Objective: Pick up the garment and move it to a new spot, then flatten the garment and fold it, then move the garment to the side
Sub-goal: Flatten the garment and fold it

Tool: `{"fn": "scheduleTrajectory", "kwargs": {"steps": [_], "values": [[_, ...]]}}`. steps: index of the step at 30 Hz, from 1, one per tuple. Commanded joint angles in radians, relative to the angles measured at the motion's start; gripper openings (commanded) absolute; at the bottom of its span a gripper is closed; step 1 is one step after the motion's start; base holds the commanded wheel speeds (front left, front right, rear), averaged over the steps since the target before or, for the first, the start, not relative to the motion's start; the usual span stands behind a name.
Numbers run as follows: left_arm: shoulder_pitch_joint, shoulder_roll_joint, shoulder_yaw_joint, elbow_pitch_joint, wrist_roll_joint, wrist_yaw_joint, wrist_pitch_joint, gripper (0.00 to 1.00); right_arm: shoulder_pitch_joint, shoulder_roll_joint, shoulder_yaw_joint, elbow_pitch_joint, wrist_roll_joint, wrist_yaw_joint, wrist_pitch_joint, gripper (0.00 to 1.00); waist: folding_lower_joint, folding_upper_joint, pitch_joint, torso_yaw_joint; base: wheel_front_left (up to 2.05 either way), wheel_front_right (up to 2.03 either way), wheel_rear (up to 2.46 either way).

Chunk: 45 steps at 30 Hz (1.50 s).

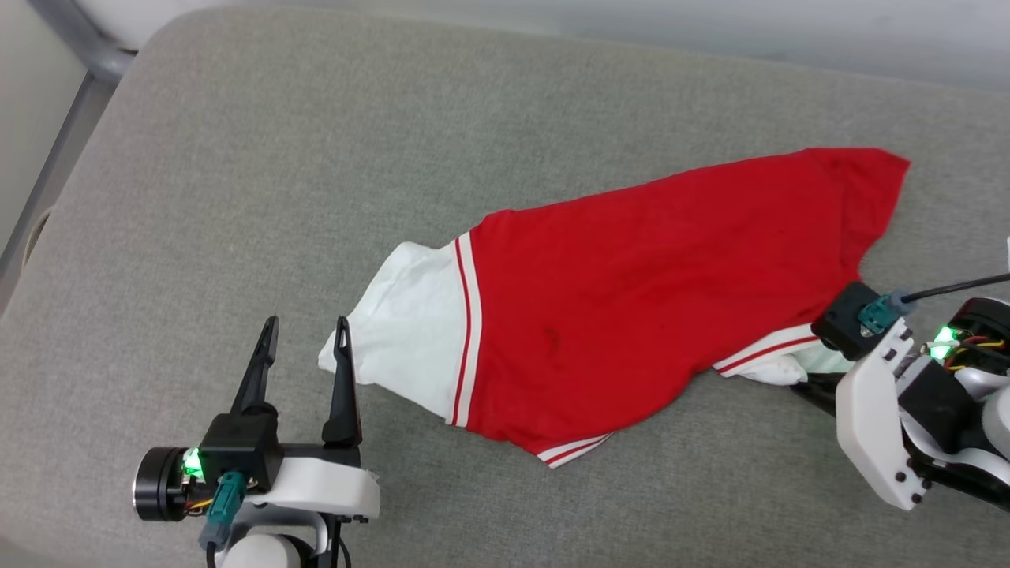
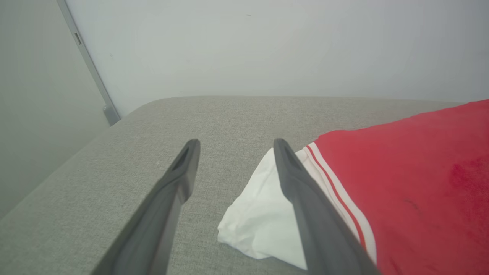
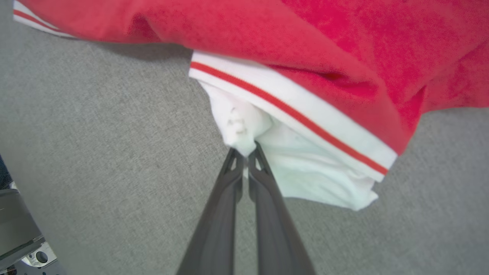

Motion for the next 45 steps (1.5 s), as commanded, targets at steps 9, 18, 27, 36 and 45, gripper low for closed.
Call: {"fn": "scheduleTrajectory", "kwargs": {"steps": [9,18,27,36,45], "values": [[0.066,0.003,0.028,0.003,0.017,-0.005,-0.002,1.00,0.163,-0.140,-0.094,-0.139,0.063,-0.001,-0.003,0.00,0.0000,0.0000,-0.123,-0.087,0.00,0.00,0.00],[0.100,0.012,0.040,0.006,0.025,-0.016,-0.002,1.00,0.464,-0.161,-0.205,-0.084,0.124,-0.001,0.012,0.00,0.0000,0.0000,-0.162,-0.111,0.00,0.00,0.00],[0.133,0.020,0.057,0.022,0.029,-0.012,-0.002,1.00,0.584,-0.043,-0.331,-0.055,0.048,-0.001,-0.083,1.00,0.0000,0.0000,-0.204,-0.128,0.00,0.00,0.00],[0.162,0.023,0.067,0.006,0.031,-0.005,-0.002,1.00,0.656,0.010,-0.625,-0.234,0.005,-0.001,-0.084,1.00,0.0000,0.0000,-0.230,-0.152,0.00,0.00,0.00],[0.131,0.021,0.056,-0.010,0.036,-0.013,-0.002,1.00,0.553,0.063,-0.790,-0.305,-0.066,-0.001,0.028,1.00,0.0000,0.0000,-0.193,-0.137,0.00,0.00,0.00]]}}
